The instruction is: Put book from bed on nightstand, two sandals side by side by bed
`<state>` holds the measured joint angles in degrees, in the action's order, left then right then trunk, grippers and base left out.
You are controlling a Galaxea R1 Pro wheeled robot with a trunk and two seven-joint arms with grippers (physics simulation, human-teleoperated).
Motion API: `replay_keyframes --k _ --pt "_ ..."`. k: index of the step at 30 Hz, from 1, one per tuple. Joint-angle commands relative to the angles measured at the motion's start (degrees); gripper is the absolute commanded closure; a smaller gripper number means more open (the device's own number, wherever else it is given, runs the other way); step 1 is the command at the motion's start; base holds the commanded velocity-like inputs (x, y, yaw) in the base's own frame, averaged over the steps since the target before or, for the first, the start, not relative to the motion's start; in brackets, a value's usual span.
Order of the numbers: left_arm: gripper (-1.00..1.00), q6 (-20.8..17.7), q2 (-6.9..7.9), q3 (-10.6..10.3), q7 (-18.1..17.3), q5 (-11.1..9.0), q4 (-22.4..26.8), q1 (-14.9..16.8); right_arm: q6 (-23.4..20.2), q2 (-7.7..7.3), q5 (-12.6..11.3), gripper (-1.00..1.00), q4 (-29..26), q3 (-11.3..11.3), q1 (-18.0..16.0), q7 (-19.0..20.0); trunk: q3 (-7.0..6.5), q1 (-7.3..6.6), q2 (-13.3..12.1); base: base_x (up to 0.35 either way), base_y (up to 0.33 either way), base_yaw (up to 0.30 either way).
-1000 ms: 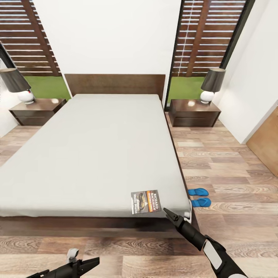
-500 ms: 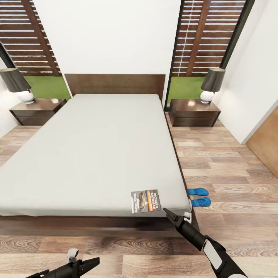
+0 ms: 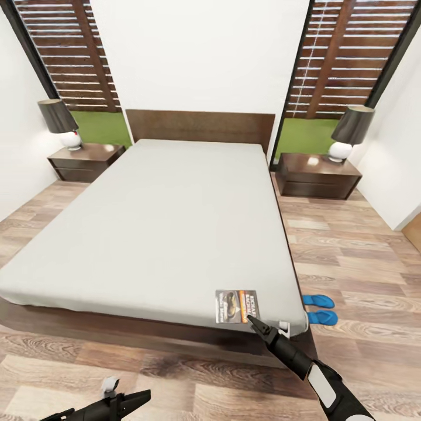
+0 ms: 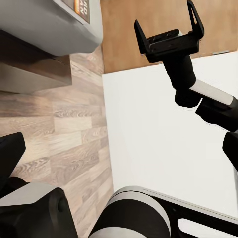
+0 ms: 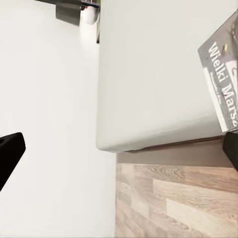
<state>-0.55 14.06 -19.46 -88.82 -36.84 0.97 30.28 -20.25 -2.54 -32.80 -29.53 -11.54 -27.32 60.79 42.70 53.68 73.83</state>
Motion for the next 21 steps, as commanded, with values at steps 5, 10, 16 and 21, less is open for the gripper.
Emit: replay_keyframes --k 5,10,16,21 --pt "-1.0 -0.06 0.0 -0.49 -0.13 -0.43 0.0 0.04 -0.54 -0.01 -0.33 -1.0 0.0 -0.06 -0.01 0.12 0.04 0.0 0.02 0.0 0.0 0.206" --pt "-1.0 -0.06 0.0 -0.49 -0.13 -0.43 0.0 0.04 -0.51 -0.01 -0.33 -1.0 0.0 -0.06 -0.01 0.12 0.04 0.0 0.02 -0.005 0.0 0.034" --pt "-1.0 -0.06 0.0 -0.49 -0.13 -0.43 0.0 0.04 -0.51 -0.01 -0.33 -1.0 0.0 -0.06 -0.01 0.12 0.04 0.0 0.02 -0.177 0.0 0.003" --pt "-1.0 -0.06 0.0 -0.49 -0.13 -0.43 0.0 0.04 -0.54 -0.01 -0.33 -1.0 0.0 -0.06 -0.01 0.12 0.04 0.0 0.02 -0.049 0.0 0.0"
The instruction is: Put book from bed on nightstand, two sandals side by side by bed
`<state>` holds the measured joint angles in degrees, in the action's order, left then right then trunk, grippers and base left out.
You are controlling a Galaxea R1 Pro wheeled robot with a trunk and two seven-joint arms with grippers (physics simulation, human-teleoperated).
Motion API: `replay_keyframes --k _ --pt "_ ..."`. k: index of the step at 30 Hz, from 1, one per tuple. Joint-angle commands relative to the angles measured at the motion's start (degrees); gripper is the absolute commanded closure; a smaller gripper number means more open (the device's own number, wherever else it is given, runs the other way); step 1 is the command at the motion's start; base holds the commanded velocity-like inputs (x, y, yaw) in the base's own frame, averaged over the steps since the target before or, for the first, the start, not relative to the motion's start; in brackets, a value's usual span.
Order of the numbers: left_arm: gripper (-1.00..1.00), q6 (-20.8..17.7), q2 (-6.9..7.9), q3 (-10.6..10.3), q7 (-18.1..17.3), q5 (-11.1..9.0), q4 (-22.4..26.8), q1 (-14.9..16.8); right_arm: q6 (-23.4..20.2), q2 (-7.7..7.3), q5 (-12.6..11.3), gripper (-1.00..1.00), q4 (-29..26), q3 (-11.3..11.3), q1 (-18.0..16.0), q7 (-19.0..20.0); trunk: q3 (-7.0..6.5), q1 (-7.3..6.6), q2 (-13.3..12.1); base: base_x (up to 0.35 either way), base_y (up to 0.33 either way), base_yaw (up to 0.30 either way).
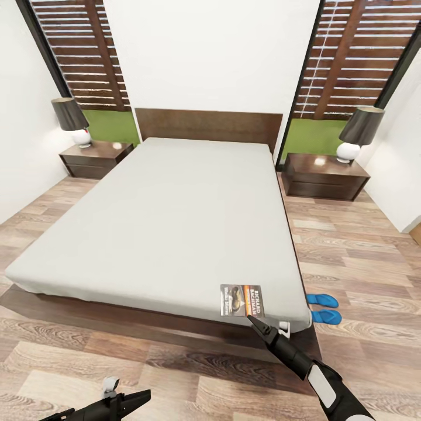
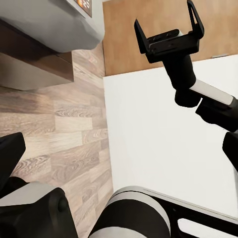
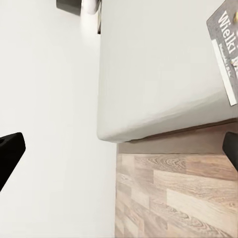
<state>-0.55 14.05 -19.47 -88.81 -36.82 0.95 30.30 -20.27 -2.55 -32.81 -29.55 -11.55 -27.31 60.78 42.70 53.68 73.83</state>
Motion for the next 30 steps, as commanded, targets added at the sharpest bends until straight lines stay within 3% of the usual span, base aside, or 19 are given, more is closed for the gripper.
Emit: replay_keyframes --k 1,18,30 --pt "-1.0 -0.06 0.01 -0.48 -0.13 -0.45 0.02 0.02 -0.51 0.0 -0.32 -1.0 0.02 -0.06 -0.03 0.12 0.04 0.0 0.02 -0.01 0.0 0.0" --pt "-1.0 -0.06 0.01 -0.48 -0.13 -0.45 0.02 0.02 -0.52 0.0 -0.32 -1.0 0.02 -0.06 -0.03 0.12 0.04 0.0 0.02 -0.001 0.0 0.0" --pt "-1.0 -0.06 0.01 -0.48 -0.13 -0.45 0.02 0.02 -0.5 0.0 -0.32 -1.0 0.02 -0.06 -0.03 0.12 2.19 2.63 4.84 0.0 0.0 0.0"
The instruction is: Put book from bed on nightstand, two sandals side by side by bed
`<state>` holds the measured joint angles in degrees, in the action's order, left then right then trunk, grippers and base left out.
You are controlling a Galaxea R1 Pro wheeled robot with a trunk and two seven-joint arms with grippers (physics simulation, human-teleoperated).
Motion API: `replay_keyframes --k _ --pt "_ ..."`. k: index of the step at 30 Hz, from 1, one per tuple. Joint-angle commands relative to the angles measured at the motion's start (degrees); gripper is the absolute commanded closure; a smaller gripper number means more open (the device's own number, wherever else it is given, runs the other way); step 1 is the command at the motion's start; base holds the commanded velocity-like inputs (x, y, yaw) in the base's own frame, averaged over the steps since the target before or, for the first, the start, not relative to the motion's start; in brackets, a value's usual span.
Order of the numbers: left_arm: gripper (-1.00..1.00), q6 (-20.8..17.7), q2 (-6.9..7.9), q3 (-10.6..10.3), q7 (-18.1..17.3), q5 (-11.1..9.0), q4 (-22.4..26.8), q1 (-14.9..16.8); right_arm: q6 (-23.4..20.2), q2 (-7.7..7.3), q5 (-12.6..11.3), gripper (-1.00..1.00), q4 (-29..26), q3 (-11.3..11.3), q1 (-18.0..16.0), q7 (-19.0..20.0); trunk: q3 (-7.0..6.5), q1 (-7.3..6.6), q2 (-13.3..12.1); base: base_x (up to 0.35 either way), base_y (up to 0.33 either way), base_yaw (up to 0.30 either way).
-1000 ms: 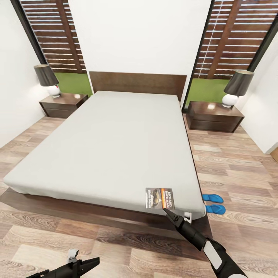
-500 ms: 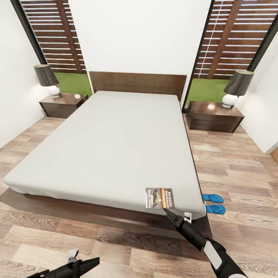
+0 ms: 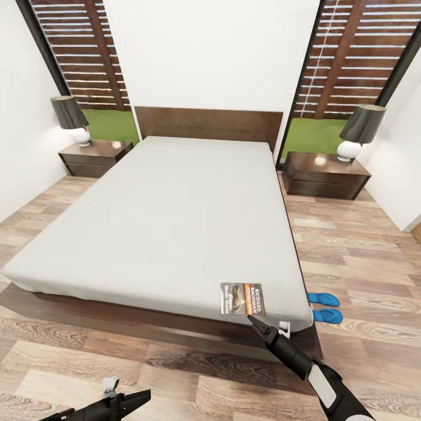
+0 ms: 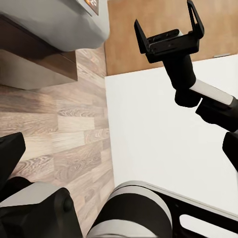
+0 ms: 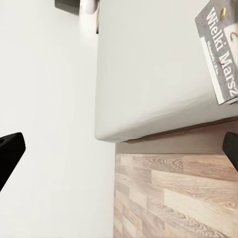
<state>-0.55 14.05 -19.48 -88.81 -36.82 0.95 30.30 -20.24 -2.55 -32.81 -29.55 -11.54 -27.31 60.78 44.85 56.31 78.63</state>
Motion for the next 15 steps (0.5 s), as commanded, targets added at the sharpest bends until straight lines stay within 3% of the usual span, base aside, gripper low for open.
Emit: replay_keyframes --k 1,7,15 --pt "-1.0 -0.06 0.01 -0.47 -0.13 -0.45 0.02 0.02 -0.53 0.0 -0.32 -1.0 0.02 -0.06 -0.03 0.13 0.22 0.22 0.44 0.0 0.0 0.0" --pt "-1.0 -0.06 0.01 -0.47 -0.13 -0.45 0.02 0.02 -0.52 0.05 -0.32 -1.0 0.02 -0.03 -0.03 0.03 1.3 1.54 2.84 0.0 0.0 0.0" --pt "-1.0 -0.06 0.01 -0.47 -0.2 -0.45 0.02 0.02 -0.57 0.16 -0.45 -1.0 1.02 -0.02 -0.03 -0.1 1.3 1.54 2.84 0.0 0.0 0.0"
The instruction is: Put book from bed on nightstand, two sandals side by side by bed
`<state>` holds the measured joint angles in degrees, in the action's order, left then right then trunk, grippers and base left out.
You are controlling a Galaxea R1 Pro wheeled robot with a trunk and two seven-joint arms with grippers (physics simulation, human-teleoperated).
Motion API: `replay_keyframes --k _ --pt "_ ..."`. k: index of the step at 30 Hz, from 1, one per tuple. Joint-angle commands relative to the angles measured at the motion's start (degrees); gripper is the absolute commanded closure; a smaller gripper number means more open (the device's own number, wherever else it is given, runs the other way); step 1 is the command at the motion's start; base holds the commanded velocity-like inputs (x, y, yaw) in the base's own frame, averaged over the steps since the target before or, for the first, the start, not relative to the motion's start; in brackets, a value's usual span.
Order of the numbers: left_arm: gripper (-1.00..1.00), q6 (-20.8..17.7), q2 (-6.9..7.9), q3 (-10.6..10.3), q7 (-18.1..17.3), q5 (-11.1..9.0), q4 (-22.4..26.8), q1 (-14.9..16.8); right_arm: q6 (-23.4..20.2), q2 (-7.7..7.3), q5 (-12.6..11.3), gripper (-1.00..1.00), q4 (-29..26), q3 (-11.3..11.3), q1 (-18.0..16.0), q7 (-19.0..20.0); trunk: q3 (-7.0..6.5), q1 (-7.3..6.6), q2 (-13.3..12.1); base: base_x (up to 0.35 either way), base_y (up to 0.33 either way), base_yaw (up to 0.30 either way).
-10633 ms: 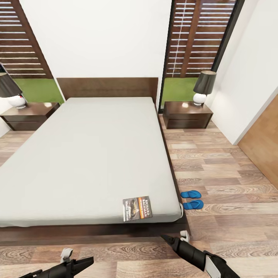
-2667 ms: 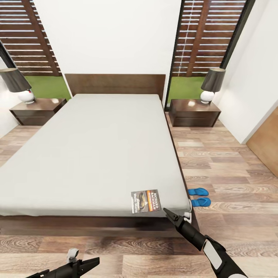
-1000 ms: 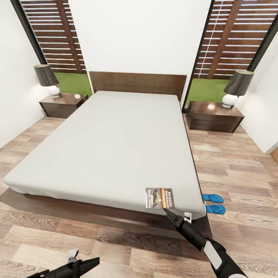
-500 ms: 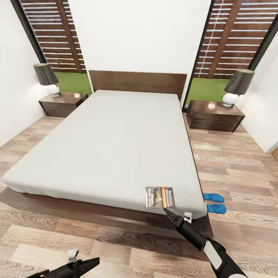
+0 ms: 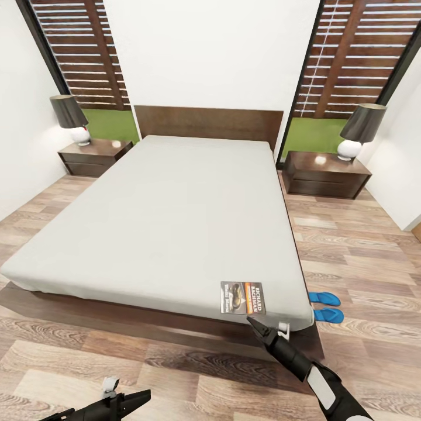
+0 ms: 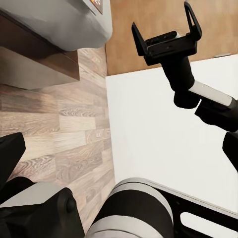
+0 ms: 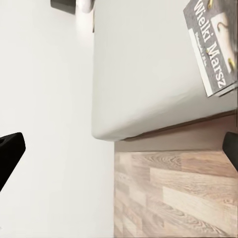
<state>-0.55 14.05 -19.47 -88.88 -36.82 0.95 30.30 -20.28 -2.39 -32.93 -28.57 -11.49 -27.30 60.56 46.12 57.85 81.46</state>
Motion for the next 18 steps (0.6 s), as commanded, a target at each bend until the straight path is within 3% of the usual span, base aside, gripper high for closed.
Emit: replay_keyframes --k 1,3,6,9,18 --pt "-1.0 -0.06 0.01 -0.49 -0.13 -0.45 0.02 0.02 -0.54 0.01 -0.35 -1.0 0.8 -0.05 -0.03 0.11 0.04 0.0 0.02 0.0 0.0 0.0" --pt "-1.0 -0.06 0.01 -0.49 -0.14 -0.45 0.02 0.02 -0.52 0.4 -0.36 -1.0 2.08 -0.04 -0.03 0.04 0.04 0.0 0.02 0.0 0.0 0.0" --pt "-1.0 -0.06 0.01 -0.49 -0.15 -0.45 0.02 0.02 -0.43 3.09 -0.32 -1.0 2.86 -0.13 -0.03 -0.05 0.04 0.0 0.02 0.0 0.0 0.0" --pt "-1.0 -0.06 0.01 -0.49 -0.15 -0.45 0.02 0.02 -0.27 4.47 -0.3 -1.0 3.13 -0.19 -0.03 -0.08 0.04 0.0 0.02 0.0 0.0 0.0" --pt "-1.0 -0.06 0.02 -0.49 -0.15 -0.45 0.02 0.02 -0.2 5.02 -1.04 -1.0 3.44 -0.19 -0.03 -0.18 0.04 0.0 0.02 0.0 0.0 0.0"
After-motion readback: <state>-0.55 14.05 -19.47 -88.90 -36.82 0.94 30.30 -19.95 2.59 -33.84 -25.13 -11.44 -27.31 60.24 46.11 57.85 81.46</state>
